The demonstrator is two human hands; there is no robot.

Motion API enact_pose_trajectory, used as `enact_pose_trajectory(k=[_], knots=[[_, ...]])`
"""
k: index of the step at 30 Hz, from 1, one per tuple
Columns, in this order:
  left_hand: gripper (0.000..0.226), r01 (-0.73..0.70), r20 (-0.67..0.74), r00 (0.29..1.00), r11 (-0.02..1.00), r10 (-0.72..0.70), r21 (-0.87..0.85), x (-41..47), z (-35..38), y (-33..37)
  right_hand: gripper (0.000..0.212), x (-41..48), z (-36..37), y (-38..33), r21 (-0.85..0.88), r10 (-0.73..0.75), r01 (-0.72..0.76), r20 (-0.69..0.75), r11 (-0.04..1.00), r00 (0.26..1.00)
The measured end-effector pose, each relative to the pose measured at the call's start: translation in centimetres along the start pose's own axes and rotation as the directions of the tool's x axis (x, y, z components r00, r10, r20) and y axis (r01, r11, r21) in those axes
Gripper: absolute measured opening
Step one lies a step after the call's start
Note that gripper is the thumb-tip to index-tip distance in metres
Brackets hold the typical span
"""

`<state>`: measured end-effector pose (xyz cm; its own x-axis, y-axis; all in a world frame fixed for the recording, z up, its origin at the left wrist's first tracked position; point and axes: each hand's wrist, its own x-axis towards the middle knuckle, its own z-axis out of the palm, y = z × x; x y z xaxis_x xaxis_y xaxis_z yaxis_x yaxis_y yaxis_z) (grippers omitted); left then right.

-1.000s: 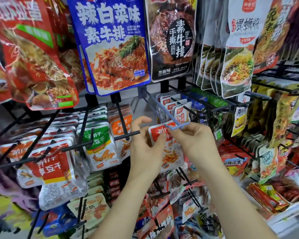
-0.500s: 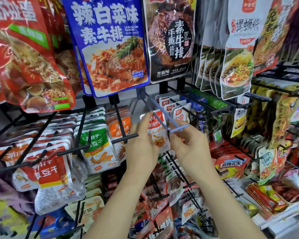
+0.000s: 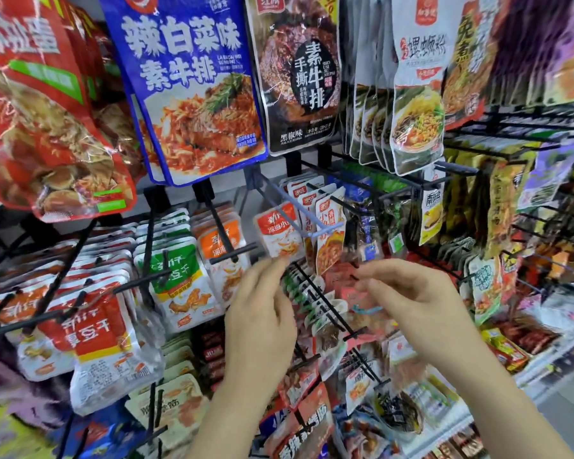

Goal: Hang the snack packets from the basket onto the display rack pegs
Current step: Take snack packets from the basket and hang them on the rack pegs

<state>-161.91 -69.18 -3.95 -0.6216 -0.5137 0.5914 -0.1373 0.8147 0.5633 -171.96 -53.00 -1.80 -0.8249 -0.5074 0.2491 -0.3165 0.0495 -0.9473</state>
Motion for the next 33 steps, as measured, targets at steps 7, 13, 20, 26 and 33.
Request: enact_pose_trajectory(k=[7, 13, 20, 26, 33], knots=[[0.026, 0.001, 0.263, 0.962, 0.959, 0.077, -0.283, -5.1, 2.8, 4.2, 0.016, -6.0, -8.1, 0.8, -0.244, 0.141, -0.120, 0.068, 0.962, 0.988], [0.026, -0.070, 0.445, 0.872, 0.951, 0.205, -0.300, -9.5, 7.1, 8.8, 0.016, -13.3, -19.0, 2.7, -0.397, 0.397, -0.304, 0.178, 0.866, 0.900], [0.022, -0.020, 0.612, 0.745, 0.926, 0.266, -0.378, -17.5, 15.9, 20.3, 0.013, -26.6, -35.0, 9.4, -0.296, 0.439, -0.502, -0.255, 0.813, 0.861], [0.037, 0.231, 0.787, 0.571, 0.874, 0.235, -0.429, -28.1, 26.4, 31.5, 0.019, -39.2, -47.7, 14.8, -0.171, 0.467, -0.633, -0.537, 0.755, 0.702], [0.036, 0.257, 0.906, 0.350, 0.905, 0.239, -0.338, -34.3, 36.7, 40.8, 0.018, -46.5, -57.8, 17.9, 0.546, 0.708, -0.471, -0.639, 0.693, 0.301]])
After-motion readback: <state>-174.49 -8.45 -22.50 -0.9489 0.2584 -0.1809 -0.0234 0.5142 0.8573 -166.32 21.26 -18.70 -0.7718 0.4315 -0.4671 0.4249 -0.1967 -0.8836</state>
